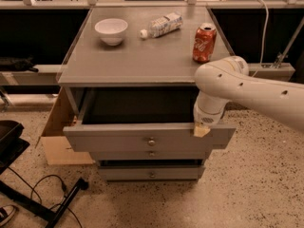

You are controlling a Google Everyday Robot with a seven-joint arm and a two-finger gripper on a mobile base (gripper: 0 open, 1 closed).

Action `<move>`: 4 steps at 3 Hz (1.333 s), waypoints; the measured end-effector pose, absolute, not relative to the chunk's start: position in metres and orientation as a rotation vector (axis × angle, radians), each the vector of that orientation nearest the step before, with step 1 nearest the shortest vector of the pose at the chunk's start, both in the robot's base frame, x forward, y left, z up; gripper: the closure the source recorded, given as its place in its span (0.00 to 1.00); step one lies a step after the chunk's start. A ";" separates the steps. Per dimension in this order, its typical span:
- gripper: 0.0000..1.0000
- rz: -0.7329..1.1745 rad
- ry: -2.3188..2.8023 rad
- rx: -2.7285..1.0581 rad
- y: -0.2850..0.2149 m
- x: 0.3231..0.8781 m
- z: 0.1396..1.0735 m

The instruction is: Open top drawer

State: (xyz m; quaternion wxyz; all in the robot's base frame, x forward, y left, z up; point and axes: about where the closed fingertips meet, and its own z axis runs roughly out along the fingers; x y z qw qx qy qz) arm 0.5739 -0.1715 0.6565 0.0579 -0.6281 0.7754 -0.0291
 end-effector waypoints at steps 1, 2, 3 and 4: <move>0.81 -0.088 2.350 -1.904 -0.172 0.574 0.656; 0.59 -0.088 2.350 -1.904 -0.172 0.574 0.656; 0.35 -0.088 2.350 -1.904 -0.172 0.574 0.656; 0.11 -0.088 2.350 -1.904 -0.172 0.574 0.656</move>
Offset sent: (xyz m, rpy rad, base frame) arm 0.0000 0.0000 -0.0001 0.0000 0.0000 -0.0001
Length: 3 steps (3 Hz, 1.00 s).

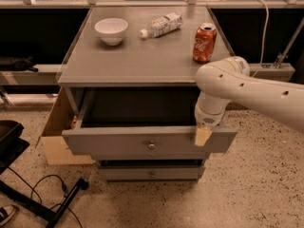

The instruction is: Open top drawer

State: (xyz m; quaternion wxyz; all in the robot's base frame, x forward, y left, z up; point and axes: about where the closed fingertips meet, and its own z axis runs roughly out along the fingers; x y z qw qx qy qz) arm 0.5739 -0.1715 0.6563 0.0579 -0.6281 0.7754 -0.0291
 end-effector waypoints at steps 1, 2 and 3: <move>0.00 -0.088 2.350 -1.904 -0.172 0.574 0.656; 0.00 -0.088 2.350 -1.904 -0.171 0.574 0.656; 0.00 -0.062 2.348 -1.929 -0.162 0.575 0.648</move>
Offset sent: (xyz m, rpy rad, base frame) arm 0.0000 0.0000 0.0000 0.0000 0.0000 0.0000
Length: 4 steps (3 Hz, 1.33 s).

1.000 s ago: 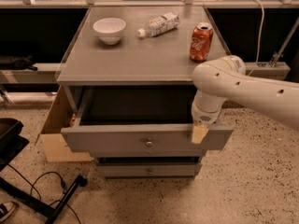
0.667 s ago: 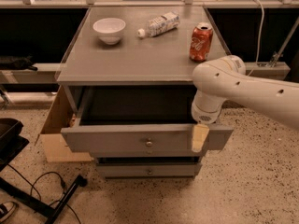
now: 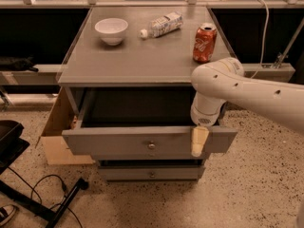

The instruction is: Open top drawer

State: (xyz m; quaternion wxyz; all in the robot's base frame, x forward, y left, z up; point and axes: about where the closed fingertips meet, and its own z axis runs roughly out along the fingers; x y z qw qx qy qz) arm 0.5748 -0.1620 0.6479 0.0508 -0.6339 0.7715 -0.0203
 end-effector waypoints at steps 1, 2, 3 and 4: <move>0.00 0.007 2.356 -1.975 -0.138 0.561 0.637; 0.00 0.064 2.345 -2.030 -0.112 0.539 0.635; 0.14 0.115 2.328 -2.084 -0.090 0.514 0.634; 0.37 0.155 2.354 -2.124 -0.086 0.488 0.634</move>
Offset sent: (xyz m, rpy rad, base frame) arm -0.0601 0.0831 -0.0115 0.0328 0.1471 0.0949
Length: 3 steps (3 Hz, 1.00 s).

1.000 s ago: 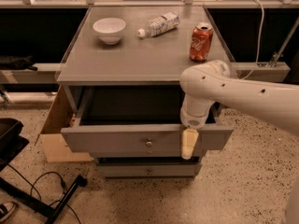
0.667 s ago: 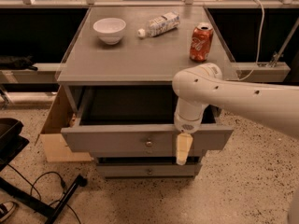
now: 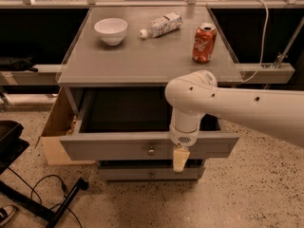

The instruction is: Open top drawer

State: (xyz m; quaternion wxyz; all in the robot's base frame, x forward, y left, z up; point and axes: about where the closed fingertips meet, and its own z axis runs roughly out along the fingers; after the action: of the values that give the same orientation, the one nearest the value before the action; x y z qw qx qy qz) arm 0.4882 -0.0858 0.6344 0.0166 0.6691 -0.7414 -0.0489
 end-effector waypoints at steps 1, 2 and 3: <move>0.68 -0.159 -2.316 2.034 -0.095 0.477 0.642; 0.92 -0.158 -2.321 2.000 -0.102 0.469 0.645; 1.00 -0.164 -2.335 1.921 -0.120 0.448 0.650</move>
Offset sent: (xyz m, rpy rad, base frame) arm -0.1007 -0.0831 0.0422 -0.1578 0.1729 -0.1849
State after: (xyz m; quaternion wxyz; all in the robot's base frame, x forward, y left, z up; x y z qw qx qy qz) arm 0.4480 -0.1204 0.6498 0.0567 0.6334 -0.7699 -0.0539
